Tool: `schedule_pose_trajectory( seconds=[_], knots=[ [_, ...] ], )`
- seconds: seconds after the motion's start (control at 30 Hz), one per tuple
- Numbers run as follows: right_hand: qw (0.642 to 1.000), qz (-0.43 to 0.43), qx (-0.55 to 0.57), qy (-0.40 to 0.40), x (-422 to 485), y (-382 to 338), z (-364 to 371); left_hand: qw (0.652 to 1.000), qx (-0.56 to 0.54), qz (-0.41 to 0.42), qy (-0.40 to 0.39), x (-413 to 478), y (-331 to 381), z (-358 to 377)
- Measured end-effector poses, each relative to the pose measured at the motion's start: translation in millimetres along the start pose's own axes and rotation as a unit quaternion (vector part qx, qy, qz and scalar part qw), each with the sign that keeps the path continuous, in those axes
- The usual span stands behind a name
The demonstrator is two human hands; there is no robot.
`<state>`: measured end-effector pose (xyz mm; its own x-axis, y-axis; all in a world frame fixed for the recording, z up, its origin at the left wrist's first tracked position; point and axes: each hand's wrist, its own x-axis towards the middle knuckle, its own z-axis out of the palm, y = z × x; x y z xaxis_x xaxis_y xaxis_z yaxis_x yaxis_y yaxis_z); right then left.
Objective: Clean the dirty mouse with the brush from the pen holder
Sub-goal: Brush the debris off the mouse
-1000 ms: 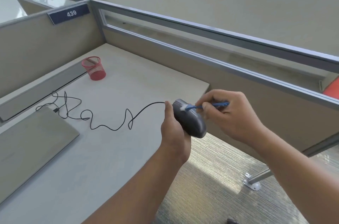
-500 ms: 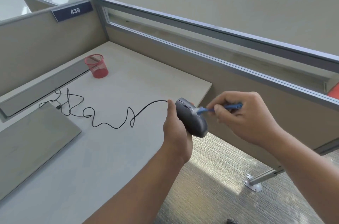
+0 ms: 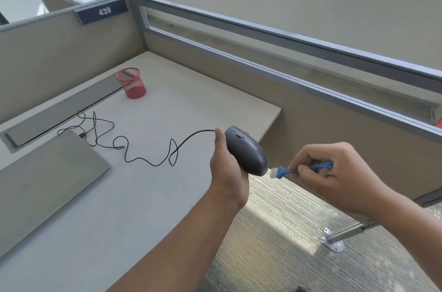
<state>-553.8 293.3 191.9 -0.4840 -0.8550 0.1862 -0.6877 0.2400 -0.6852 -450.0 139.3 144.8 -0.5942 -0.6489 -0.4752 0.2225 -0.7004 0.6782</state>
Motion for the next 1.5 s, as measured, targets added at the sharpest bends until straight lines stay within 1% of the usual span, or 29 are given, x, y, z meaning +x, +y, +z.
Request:
schedule_pose_trajectory(
  seconds=[0.07,0.13,0.2,0.3,0.33,0.43,0.5,0.57,0.63,0.73,0.83,0.97,1.13,1.33,1.43,1.5],
  knots=[
    [0.998,0.000,0.050,0.033,4.5,-3.6,1.3,1.000,-0.019,0.008,-0.005,-1.3,-1.9,3.3],
    [0.996,-0.004,0.071,0.046,8.2,-7.9,6.2,1.000,-0.022,0.006,-0.009,-3.5,-3.6,6.2],
    [0.998,0.002,0.057,0.034,5.4,-7.1,9.9,1.000,-0.024,0.005,-0.009,-4.1,-3.4,6.8],
    [1.000,0.020,0.012,-0.017,-4.7,-0.5,8.1,1.000,-0.012,0.009,-0.003,-3.1,-0.7,4.5],
    [0.999,0.026,0.016,-0.018,-7.4,1.0,6.1,1.000,-0.016,0.013,-0.004,-3.6,0.1,4.2],
    [0.997,0.018,0.066,0.041,-6.6,0.0,2.4,0.999,-0.040,0.017,-0.010,-10.0,2.2,3.6],
    [0.994,-0.002,0.080,0.077,-1.7,-5.0,5.8,0.999,-0.036,0.015,-0.015,-14.1,4.1,2.8],
    [0.991,-0.012,0.096,0.094,2.9,-9.0,14.1,0.999,-0.029,0.012,-0.016,-16.7,5.6,-1.9],
    [0.990,-0.022,0.101,0.092,6.2,-13.3,26.0,0.999,-0.026,0.005,-0.021,-18.4,9.1,-9.0],
    [0.995,-0.045,0.045,0.079,11.3,-17.4,48.1,0.999,-0.012,-0.016,-0.038,-19.7,17.0,-22.9],
    [0.999,-0.010,-0.004,0.052,17.1,-26.5,69.4,0.998,-0.019,-0.025,-0.054,-19.6,23.7,-39.6],
    [0.999,0.029,-0.019,-0.003,27.1,-50.9,100.8,0.996,-0.046,-0.038,-0.073,-21.7,32.7,-65.3],
    [0.999,0.027,-0.024,0.010,37.6,-79.4,139.5,0.994,-0.058,-0.026,-0.084,-20.1,51.4,-103.9],
    [0.999,0.022,-0.008,0.043,45.2,-110.1,176.0,0.993,-0.020,-0.035,-0.111,-8.4,84.2,-154.0],
    [0.998,0.027,-0.005,0.055,47.8,-117.5,189.7,0.996,0.022,-0.021,-0.087,-2.2,97.2,-170.8],
    [0.997,0.034,-0.006,0.065,50.1,-120.0,194.6,0.996,0.081,0.011,-0.023,5.0,103.7,-180.2]
  ],
)
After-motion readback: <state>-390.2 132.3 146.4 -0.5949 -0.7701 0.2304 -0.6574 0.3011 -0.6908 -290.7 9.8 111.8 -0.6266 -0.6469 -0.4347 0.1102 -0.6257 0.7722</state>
